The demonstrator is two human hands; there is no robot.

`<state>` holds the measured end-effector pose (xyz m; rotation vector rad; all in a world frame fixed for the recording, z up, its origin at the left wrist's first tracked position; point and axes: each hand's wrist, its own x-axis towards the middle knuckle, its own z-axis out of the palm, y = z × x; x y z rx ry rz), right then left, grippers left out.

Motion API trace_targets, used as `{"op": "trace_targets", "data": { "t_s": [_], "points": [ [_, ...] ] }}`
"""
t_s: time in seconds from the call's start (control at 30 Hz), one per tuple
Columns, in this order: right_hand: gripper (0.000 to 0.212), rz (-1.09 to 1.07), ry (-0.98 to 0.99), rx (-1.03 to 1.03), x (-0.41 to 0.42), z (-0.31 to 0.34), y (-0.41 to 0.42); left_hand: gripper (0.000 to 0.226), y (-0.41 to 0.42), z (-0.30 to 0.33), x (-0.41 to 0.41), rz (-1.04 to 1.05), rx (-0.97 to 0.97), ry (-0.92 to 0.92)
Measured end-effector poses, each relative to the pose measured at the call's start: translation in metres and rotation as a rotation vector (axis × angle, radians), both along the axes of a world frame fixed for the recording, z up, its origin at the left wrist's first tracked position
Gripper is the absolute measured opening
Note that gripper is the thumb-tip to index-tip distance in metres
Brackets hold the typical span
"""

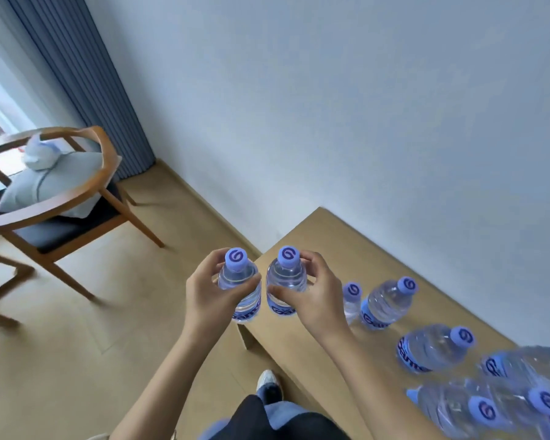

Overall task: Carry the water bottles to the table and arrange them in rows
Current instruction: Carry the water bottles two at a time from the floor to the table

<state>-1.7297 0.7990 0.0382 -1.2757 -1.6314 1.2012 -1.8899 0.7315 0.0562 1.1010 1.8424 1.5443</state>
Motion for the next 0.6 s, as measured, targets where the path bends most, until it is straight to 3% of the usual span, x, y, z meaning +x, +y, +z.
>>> {"op": "trace_targets", "data": {
  "t_s": [0.33,0.6],
  "points": [
    [0.057,-0.190,-0.095,-0.039,0.001,0.001,0.109,0.055,0.127,-0.018,-0.011,-0.167,-0.121,-0.034],
    [0.053,-0.325,-0.251,-0.142,0.044,-0.012,0.164,0.038,0.210,-0.039,0.009,-0.365,-0.206,-0.036]
  ]
}}
